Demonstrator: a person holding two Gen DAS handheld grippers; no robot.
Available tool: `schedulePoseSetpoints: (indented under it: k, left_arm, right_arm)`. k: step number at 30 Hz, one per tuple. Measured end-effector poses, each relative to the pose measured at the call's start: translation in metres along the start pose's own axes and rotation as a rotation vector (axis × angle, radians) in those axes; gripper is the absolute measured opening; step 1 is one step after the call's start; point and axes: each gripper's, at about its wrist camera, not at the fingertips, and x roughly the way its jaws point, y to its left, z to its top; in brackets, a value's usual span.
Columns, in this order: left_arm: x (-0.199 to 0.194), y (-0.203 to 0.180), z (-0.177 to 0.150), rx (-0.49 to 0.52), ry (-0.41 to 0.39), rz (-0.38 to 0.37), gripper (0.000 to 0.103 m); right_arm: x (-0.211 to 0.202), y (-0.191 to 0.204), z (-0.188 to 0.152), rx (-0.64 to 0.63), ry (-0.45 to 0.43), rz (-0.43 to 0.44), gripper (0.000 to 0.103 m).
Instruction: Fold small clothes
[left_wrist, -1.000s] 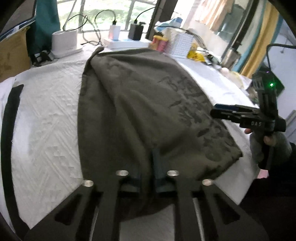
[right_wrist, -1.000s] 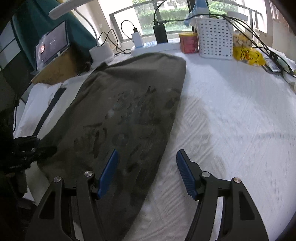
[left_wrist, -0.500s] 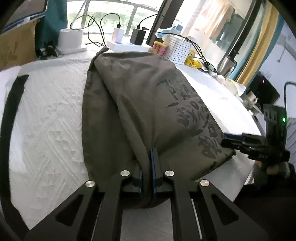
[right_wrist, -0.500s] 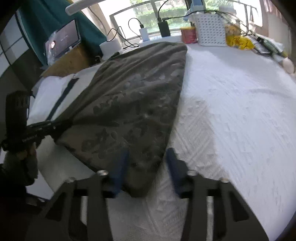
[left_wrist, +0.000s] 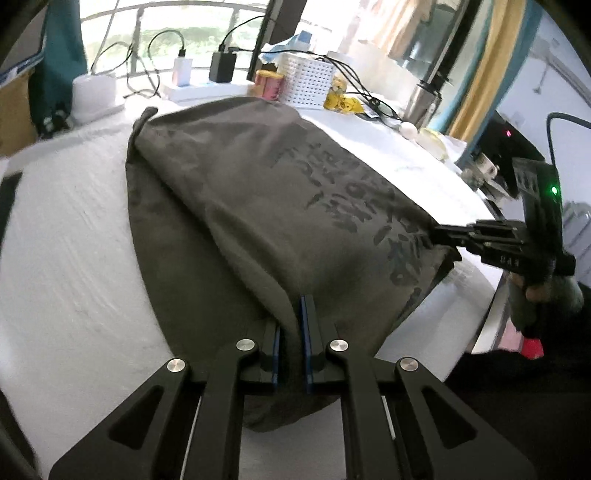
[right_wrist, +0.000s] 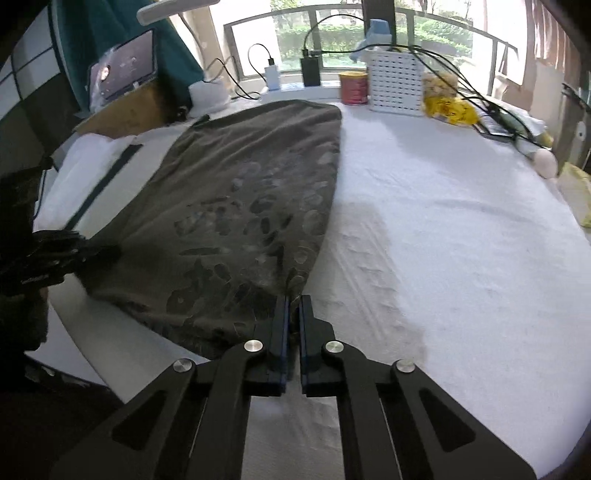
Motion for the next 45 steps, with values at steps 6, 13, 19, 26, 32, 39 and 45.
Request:
schedulePoseSetpoints:
  k: [6,13,19,26,32,39,45]
  left_arm:
    - [-0.001,-0.008,-0.020,-0.039,-0.034,0.049,0.008]
    - [-0.011,-0.011,-0.029,0.000,-0.023,0.101,0.007]
    - [-0.012,-0.014,-0.029,0.001,-0.022,0.144,0.007]
    - [-0.012,-0.014,-0.029,0.023,0.009,0.136,0.007]
    - [-0.012,-0.016,-0.026,-0.013,0.022,0.161,0.008]
    - [-0.028,-0.040,0.001,0.046,-0.085,0.191,0.043]
    - [0.000,-0.029,-0.003,0.003,0.014,0.223,0.045]
  right_arm:
    - [0.002,0.008,-0.016,0.009,-0.015,-0.038,0.003]
    - [-0.004,0.005,-0.026,0.045,-0.040,-0.014,0.003]
    - [-0.004,0.006,-0.027,0.056,-0.040,-0.004,0.003]
    - [-0.006,0.007,-0.030,0.055,-0.042,0.003,0.004]
    - [-0.007,0.012,-0.033,0.051,-0.049,-0.024,0.006]
    - [-0.014,0.013,-0.028,0.014,-0.071,-0.055,0.077]
    - [-0.003,0.019,-0.016,-0.045,-0.062,-0.057,0.101]
